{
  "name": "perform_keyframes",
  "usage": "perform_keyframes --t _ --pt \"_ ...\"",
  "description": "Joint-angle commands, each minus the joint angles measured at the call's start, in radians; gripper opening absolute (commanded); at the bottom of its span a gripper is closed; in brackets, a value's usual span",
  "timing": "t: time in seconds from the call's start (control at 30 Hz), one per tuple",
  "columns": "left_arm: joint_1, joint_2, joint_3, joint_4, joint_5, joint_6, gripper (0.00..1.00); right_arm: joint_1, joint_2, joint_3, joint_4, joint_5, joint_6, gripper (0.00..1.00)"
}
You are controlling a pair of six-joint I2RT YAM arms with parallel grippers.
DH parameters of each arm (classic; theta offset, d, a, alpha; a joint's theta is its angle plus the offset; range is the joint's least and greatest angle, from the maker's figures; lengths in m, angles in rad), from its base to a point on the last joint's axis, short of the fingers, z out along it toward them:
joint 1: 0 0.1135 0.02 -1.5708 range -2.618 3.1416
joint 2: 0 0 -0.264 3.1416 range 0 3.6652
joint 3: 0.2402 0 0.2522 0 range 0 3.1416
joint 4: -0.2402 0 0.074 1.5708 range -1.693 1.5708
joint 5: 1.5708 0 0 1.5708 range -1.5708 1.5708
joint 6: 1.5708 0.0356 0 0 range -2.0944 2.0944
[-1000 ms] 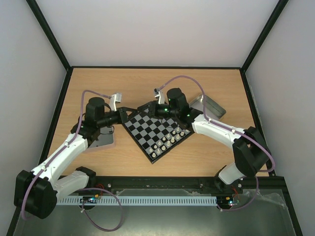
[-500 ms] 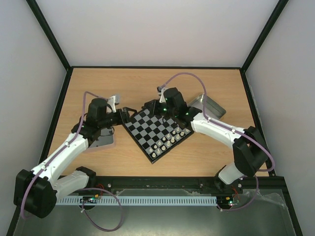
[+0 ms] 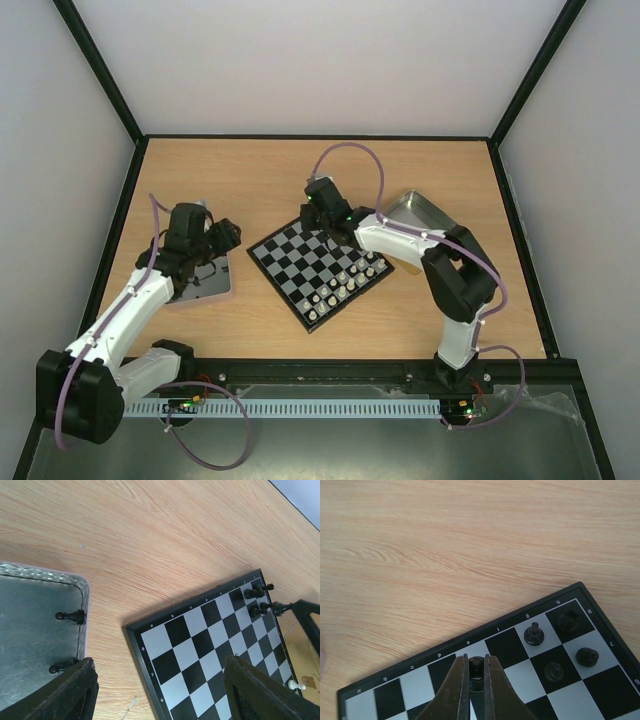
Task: Set up the chess pieces on the board
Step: Place the chess piece on the chessboard.
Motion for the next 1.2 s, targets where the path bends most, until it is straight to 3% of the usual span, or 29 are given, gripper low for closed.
perform_keyframes --t 0.0,0.87,1.0,1.17 --pt "0.017 -0.017 -0.012 -0.037 -0.014 -0.010 0.71 0.015 0.063 0.065 -0.027 0.048 -0.031 0.02" --pt "0.036 0.038 -0.002 -0.040 0.044 -0.004 0.71 0.016 0.255 0.151 -0.064 0.173 -0.041 0.05" --pt "0.037 0.039 0.000 -0.040 0.044 -0.005 0.71 0.017 0.254 0.148 -0.065 0.158 -0.047 0.10" --pt "0.036 0.041 0.008 -0.051 0.032 -0.005 0.71 0.016 0.228 0.153 -0.068 0.133 -0.049 0.25"
